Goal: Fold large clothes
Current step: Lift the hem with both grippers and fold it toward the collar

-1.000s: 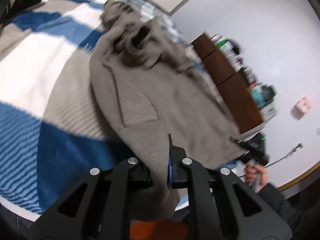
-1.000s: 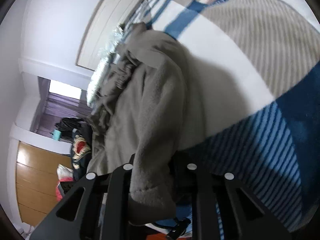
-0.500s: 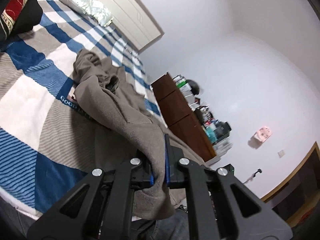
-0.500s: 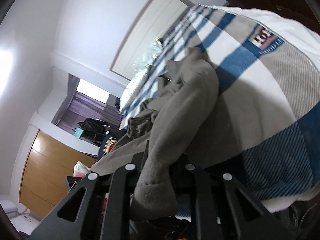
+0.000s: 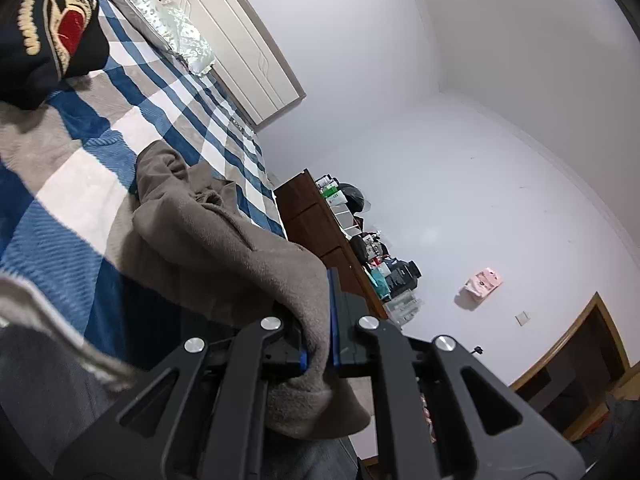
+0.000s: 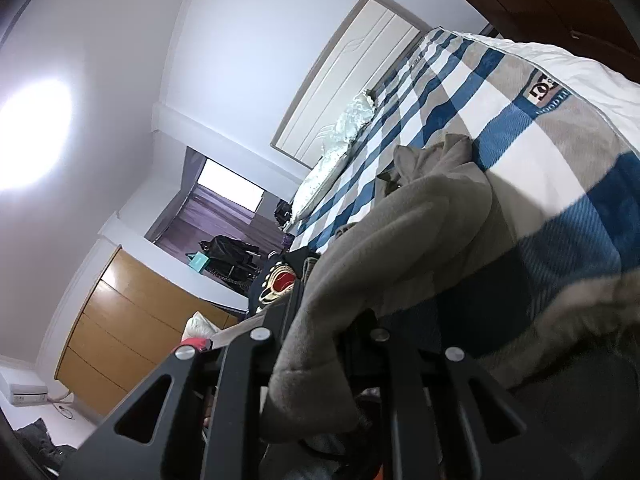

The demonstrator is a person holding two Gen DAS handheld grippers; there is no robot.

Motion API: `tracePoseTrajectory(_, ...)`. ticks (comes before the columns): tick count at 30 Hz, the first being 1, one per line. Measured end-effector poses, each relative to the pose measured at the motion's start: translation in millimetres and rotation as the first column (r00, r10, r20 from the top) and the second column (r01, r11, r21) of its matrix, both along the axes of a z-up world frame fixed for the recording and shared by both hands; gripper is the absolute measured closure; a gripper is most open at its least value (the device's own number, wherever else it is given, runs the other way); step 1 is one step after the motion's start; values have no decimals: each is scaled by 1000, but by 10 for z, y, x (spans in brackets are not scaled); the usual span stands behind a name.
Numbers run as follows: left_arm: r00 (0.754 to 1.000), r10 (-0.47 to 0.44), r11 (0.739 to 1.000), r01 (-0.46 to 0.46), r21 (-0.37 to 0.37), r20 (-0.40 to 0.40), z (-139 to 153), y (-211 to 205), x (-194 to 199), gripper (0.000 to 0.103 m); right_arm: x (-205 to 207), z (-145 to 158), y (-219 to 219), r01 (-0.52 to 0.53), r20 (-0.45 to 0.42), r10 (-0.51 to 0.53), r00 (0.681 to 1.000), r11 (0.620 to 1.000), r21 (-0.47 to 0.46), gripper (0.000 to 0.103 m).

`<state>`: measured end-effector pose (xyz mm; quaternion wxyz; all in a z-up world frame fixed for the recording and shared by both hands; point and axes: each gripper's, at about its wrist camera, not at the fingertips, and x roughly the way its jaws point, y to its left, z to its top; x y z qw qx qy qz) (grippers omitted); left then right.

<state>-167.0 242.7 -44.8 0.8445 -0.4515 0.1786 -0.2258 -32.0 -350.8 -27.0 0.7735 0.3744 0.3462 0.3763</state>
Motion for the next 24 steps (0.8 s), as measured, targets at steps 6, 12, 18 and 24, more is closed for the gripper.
tracePoseTrajectory(6,1000,4,999,-5,-40,-17,7,-15,-469,96,-418,-7,-37,-39,-21,39,999,999,-3,86)
tracePoseTrajectory(12,996,38,996,-43,-76,-76,-189,165,-249,96,-211,-139,-60,18,-80,-15,997,999,34,86)
tracePoseTrajectory(18,994,61,991,-72,-112,-94,-248,359,363,96,308,-138,50,69,-111,-61,992,995,68,86)
tracePoseTrajectory(24,987,101,975,-124,-184,-127,-295,503,1000,96,1026,-152,201,118,-148,-102,984,987,105,86)
